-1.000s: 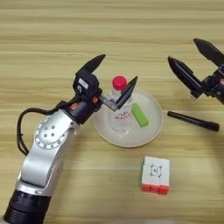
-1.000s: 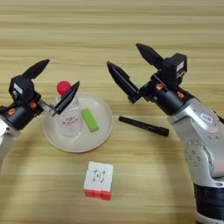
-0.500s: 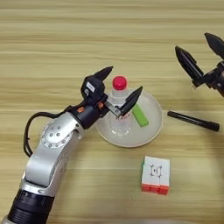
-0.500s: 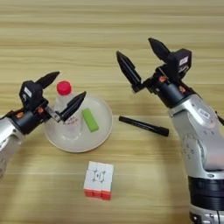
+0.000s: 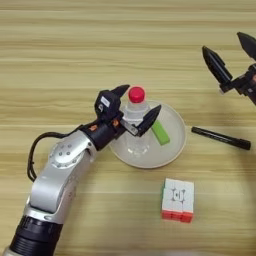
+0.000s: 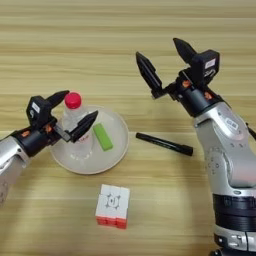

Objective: Move the objects on the table

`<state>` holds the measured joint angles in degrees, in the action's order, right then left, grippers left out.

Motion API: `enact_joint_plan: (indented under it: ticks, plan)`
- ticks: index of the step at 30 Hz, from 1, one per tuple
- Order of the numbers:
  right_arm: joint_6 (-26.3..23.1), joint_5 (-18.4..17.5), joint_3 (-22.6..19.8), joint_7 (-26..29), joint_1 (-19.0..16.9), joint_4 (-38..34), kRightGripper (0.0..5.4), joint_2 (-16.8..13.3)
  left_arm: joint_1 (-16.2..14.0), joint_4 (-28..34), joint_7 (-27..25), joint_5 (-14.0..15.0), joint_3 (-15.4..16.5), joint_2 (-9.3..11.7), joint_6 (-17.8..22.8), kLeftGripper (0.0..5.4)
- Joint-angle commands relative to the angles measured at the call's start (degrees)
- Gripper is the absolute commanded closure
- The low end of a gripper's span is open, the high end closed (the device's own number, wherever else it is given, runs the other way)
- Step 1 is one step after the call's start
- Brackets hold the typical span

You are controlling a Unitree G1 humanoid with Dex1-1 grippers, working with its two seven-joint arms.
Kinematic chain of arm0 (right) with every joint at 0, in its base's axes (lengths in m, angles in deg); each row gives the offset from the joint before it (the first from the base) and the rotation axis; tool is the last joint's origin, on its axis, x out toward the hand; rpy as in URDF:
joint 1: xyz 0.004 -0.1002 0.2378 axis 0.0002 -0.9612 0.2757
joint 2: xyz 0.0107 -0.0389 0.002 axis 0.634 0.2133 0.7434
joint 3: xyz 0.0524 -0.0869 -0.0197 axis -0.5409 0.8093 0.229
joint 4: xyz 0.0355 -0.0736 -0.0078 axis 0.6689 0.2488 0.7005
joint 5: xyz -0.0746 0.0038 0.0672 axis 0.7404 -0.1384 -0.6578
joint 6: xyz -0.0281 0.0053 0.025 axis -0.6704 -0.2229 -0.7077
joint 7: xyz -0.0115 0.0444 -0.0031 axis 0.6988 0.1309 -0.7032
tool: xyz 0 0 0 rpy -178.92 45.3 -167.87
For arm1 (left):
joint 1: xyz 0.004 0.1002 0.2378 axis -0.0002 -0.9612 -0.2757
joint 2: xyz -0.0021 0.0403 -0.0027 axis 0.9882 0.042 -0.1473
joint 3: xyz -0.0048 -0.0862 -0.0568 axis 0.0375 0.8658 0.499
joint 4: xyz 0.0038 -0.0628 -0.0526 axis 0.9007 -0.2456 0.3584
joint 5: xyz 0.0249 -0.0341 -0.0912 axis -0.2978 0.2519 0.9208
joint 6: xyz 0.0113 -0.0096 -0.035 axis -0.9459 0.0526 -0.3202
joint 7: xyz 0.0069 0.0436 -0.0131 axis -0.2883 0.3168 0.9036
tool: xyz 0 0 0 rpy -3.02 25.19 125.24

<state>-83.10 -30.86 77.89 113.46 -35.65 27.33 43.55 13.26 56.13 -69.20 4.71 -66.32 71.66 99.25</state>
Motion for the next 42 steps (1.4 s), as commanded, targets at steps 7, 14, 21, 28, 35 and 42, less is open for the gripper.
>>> enact_joint_plan:
  ticks: [7,14,21,28,35,42]
  plan:
    - [0.25,0.07,-1.04,0.02,1.31,-0.41,0.0,-0.48,-1.32,-1.24,-1.16,-1.65,-2.5,0.49,0.51,0.03]
    - [-0.06,0.06,-1.28,0.13,1.45,-0.39,0.0,-0.63,-2.26,-1.08,-1.96,-2.04,-3.54,0.95,0.81,0.03]
    - [-0.16,0.01,-1.42,0.3,1.63,-0.25,0.0,-0.78,-2.34,-2.13,-1.69,-2.84,-4.11,1.09,1.23,0.51]
    - [-0.14,-0.09,-1.52,0.46,1.72,-0.23,0.0,-0.82,-2.24,-3.02,-1.74,-3.18,-4.1,0.8,1.1,1.22]
    - [-0.12,-0.26,-1.52,0.43,1.64,-0.46,0.0,-0.67,-2.23,-3.43,-1.87,-3.17,-4.01,0.79,1.05,1.83]
    - [-0.1,-0.32,-1.51,0.39,1.56,-0.5,0.0,-0.58,-2.07,-3.69,-1.84,-3.18,-3.84,0.71,0.9,2.11]
